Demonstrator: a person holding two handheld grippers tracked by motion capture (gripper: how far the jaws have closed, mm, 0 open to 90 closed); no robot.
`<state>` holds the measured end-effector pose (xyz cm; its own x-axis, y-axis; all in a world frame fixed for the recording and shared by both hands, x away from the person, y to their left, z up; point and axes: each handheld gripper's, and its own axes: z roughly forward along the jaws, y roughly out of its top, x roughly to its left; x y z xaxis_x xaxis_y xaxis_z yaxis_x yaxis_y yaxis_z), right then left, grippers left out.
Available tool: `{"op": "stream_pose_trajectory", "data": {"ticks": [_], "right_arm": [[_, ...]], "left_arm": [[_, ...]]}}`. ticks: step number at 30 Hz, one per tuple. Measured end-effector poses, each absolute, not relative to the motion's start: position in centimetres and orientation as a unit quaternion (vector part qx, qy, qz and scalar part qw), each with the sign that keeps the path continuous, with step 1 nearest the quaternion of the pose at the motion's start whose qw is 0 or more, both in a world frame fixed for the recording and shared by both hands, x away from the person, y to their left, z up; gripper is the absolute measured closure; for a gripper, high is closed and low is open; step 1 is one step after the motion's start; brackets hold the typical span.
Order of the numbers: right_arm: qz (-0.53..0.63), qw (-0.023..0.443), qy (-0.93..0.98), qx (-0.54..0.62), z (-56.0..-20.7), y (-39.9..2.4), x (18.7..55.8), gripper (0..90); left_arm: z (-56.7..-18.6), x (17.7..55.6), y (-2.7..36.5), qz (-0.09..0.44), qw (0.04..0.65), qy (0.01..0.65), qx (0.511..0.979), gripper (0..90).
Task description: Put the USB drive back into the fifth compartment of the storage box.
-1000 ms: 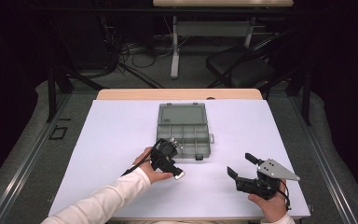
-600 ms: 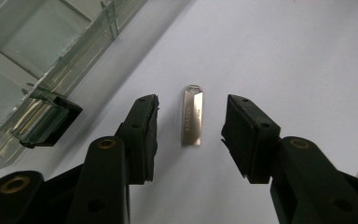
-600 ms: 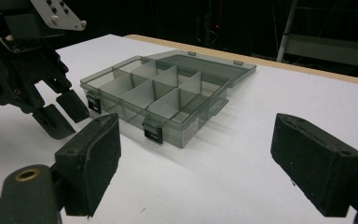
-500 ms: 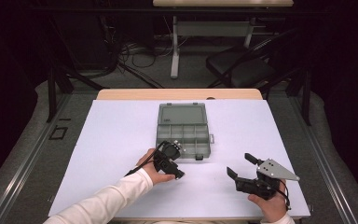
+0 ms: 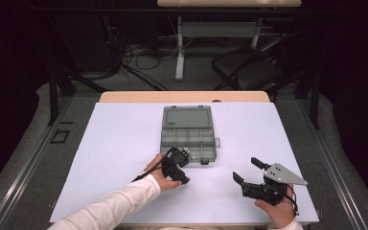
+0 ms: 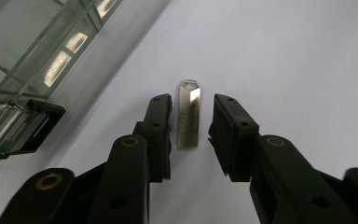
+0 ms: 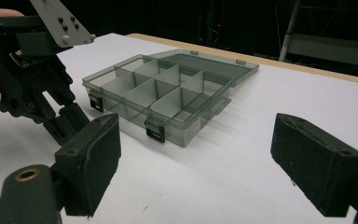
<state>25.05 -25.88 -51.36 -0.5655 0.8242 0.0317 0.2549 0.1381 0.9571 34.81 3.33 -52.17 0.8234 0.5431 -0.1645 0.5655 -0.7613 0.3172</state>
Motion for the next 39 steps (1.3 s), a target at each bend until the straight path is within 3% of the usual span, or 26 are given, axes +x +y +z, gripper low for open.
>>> {"op": "stream_pose_trajectory", "data": {"ticks": [39], "right_arm": [[0.532,0.264,0.709,0.38,-51.53,-25.81,25.15,15.9]], "left_arm": [[-52.78,34.44,2.6,-0.009,0.161,0.278,0.947,78.1]]}}
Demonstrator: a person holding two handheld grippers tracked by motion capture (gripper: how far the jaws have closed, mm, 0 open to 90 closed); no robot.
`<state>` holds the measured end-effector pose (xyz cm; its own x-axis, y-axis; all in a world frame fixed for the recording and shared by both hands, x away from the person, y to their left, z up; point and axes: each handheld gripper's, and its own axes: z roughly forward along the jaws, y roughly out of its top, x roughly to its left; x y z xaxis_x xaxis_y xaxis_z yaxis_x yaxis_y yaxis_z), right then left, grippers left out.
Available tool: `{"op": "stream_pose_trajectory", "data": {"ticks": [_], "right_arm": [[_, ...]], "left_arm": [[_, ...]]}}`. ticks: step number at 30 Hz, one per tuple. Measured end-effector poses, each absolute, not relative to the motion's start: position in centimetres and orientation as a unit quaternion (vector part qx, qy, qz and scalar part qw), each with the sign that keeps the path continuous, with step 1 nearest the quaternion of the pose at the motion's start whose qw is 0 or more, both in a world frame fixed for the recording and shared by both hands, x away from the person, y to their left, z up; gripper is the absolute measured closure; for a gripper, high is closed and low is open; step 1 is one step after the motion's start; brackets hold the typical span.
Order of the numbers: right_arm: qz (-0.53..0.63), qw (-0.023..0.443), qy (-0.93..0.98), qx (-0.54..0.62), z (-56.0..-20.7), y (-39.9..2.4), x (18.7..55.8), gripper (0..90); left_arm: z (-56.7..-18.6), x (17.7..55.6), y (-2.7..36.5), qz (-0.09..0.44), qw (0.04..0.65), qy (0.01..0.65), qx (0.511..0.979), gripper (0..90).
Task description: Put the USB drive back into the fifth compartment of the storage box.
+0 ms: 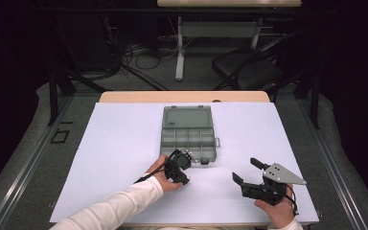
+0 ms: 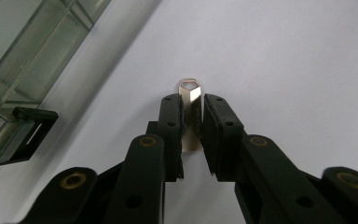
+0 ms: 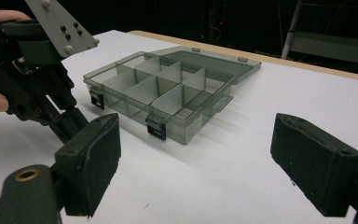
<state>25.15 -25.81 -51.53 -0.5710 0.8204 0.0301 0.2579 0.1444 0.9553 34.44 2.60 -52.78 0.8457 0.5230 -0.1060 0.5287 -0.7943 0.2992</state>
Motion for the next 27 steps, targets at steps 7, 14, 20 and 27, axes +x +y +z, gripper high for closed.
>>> {"op": "stream_pose_trajectory", "data": {"ticks": [7,14,20,27], "right_arm": [[0.53,0.264,0.711,0.379,-51.53,-25.79,25.13,15.9],[0.531,0.264,0.711,0.379,-51.53,-25.79,25.14,15.9],[0.531,0.263,0.71,0.38,-51.53,-25.8,25.13,15.9],[0.532,0.262,0.71,0.38,-51.55,-25.78,25.15,15.9]], "left_arm": [[-52.81,34.4,2.56,-0.008,0.16,0.276,0.948,78.6],[-52.78,34.36,2.51,-0.007,0.159,0.276,0.948,78.9],[-52.68,34.46,2.56,-0.005,0.156,0.276,0.948,78.9],[-52.21,34.59,2.71,-0.003,0.16,0.279,0.947,78.9]]}}
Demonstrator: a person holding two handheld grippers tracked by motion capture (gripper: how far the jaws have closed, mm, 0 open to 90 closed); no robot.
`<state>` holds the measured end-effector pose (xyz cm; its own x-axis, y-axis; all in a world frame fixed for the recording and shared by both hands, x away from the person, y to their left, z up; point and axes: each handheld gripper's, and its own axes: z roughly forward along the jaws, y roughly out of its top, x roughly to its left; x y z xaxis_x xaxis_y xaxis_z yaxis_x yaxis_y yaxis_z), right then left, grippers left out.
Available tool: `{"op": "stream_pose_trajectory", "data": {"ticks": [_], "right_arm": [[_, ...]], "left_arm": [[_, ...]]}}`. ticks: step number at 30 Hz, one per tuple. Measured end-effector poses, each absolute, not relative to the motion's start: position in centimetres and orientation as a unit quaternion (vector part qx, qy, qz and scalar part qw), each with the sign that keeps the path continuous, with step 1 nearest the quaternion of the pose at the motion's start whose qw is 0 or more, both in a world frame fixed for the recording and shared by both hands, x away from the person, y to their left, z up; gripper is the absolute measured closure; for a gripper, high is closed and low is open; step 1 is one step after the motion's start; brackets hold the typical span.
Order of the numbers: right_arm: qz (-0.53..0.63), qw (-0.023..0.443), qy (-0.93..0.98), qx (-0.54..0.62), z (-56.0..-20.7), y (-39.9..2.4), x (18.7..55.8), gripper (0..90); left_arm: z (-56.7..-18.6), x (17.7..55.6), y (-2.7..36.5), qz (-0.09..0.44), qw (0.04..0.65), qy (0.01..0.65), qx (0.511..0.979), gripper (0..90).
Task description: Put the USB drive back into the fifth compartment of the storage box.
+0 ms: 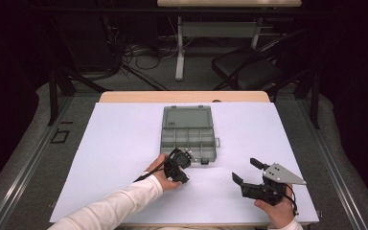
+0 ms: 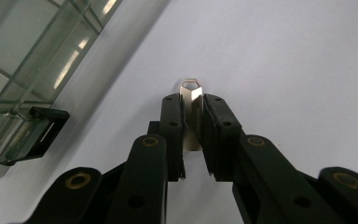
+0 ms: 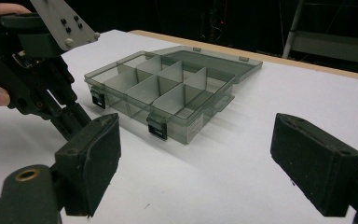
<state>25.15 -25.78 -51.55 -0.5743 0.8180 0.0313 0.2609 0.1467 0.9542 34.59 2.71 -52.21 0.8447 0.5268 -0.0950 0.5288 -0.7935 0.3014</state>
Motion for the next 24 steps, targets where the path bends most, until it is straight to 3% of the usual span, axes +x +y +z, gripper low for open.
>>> {"op": "stream_pose_trajectory", "data": {"ticks": [24], "right_arm": [[0.531,0.26,0.711,0.381,-51.6,-25.7,25.2,15.9]], "left_arm": [[-49.4,35.1,4.5,0.008,0.167,0.291,0.942,78.9]]}}
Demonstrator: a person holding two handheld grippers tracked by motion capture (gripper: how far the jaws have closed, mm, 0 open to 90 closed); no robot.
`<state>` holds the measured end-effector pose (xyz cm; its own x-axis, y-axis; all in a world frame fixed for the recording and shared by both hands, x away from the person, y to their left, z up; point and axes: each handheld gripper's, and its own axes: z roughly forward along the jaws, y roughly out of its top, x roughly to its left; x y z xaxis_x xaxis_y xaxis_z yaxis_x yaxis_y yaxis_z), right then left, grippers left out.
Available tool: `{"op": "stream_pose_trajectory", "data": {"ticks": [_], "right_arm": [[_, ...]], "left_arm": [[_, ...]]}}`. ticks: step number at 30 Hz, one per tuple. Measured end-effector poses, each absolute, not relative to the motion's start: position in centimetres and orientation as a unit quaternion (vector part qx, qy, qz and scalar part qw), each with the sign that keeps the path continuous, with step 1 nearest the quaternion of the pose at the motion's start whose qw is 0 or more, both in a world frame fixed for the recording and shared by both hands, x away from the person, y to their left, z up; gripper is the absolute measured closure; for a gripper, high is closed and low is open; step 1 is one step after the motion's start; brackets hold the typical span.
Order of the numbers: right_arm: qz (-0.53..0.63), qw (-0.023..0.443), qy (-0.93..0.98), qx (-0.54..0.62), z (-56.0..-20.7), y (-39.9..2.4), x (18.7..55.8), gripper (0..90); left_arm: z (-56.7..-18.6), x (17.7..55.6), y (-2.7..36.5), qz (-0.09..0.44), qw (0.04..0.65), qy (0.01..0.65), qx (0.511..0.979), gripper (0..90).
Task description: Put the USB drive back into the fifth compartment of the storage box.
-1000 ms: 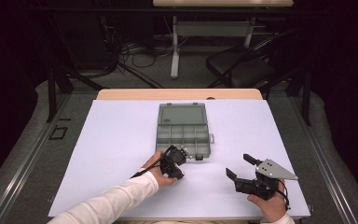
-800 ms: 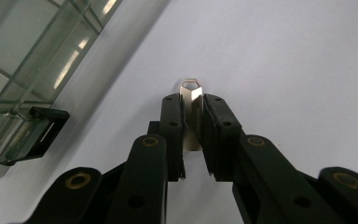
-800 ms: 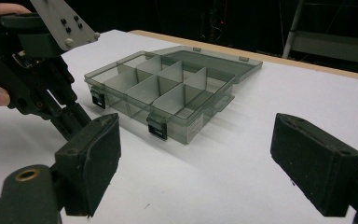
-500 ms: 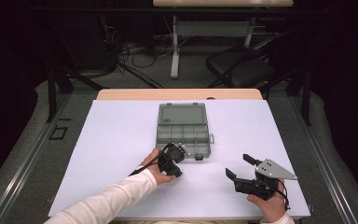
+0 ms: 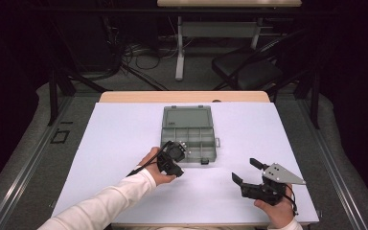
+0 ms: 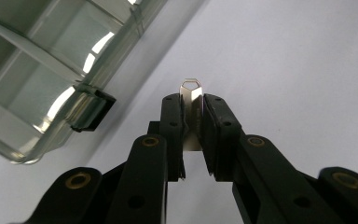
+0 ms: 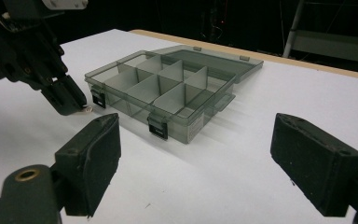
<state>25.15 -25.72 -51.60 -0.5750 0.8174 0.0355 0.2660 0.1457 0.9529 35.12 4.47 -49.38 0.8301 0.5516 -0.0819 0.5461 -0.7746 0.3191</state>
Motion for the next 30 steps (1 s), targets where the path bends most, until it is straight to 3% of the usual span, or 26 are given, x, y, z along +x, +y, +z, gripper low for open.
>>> {"op": "stream_pose_trajectory", "data": {"ticks": [30], "right_arm": [[0.533,0.257,0.711,0.381,-51.5,-25.7,25.3,16.0]], "left_arm": [[-44.9,37.3,7.9,0.025,0.177,0.323,0.929,78.9]]}}
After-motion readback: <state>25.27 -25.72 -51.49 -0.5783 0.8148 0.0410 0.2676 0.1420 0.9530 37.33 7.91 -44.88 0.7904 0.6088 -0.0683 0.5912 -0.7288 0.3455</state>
